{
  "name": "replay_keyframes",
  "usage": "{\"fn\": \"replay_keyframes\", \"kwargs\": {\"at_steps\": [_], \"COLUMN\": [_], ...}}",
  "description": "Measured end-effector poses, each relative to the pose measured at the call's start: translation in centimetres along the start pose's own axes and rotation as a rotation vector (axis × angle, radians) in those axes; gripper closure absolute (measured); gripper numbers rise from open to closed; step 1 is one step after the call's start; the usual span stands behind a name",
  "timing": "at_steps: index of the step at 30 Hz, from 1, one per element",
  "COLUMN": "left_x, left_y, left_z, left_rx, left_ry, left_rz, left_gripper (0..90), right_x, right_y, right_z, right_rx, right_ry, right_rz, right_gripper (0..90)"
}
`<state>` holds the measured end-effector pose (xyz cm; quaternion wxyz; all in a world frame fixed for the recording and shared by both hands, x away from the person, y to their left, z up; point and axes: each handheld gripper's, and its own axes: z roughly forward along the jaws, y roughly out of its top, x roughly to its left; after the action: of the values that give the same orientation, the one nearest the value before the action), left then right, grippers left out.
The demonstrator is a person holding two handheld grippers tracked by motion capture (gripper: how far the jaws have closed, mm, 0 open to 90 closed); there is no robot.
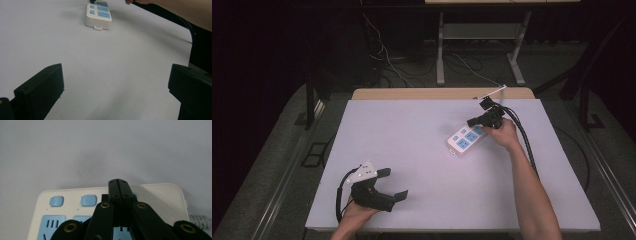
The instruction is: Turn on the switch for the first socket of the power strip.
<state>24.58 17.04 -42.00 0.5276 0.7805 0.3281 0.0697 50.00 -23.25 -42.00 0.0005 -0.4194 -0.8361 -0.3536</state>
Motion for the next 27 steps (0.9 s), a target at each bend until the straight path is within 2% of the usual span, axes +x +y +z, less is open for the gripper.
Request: {"fn": "replay_keyframes", "kwargs": {"at_steps": [4, 13, 14, 16, 21, 23, 25, 26, 27], "left_x": [0.1, 0.1, 0.1, 0.1, 0.2, 0.3, 0.3, 0.3, 0.3], "left_y": [0.0, 0.0, 0.0, 0.0, 0.0, 0.0, 0.0, 0.0, 0.0], "left_z": [0.0, 0.1, 0.1, 0.2, 0.2, 0.1, 0.0, 0.0, 0.0], "left_rx": [0.003, 0.004, 0.006, 0.009, 0.007, 0.005, 0.004, 0.004, 0.004], "left_ry": [0.0, 0.002, 0.0, -0.001, 0.003, 0.006, 0.006, 0.006, 0.007], "left_rz": [-0.001, 0.0, 0.003, 0.005, -0.001, -0.003, -0.003, -0.003, -0.002], "left_gripper": [0.0, 0.0, 0.0, 0.0, 0.0, 0.0, 0.0, 0.0, 0.0], "right_x": [-0.1, -0.7, -1.1, -1.2, -1.2, -1.0, -1.0, -0.8, -0.8], "right_y": [0.2, -0.5, -0.8, -1.0, -0.8, -0.6, -0.6, -0.5, -0.5], "right_z": [0.0, -0.9, -1.0, -1.0, -1.0, -0.7, -0.6, -0.5, -0.5], "right_rx": [-0.003, 0.0, -0.023, -0.03, -0.052, -0.06, -0.063, -0.058, -0.058], "right_ry": [-0.005, -0.054, -0.033, -0.022, -0.021, -0.007, -0.005, -0.029, -0.029], "right_rz": [0.014, 0.02, 0.036, 0.049, 0.048, 0.05, 0.052, 0.041, 0.041], "right_gripper": [90.0, 90.0, 90.0, 90.0, 90.0, 90.0, 90.0, 90.0, 90.0]}}
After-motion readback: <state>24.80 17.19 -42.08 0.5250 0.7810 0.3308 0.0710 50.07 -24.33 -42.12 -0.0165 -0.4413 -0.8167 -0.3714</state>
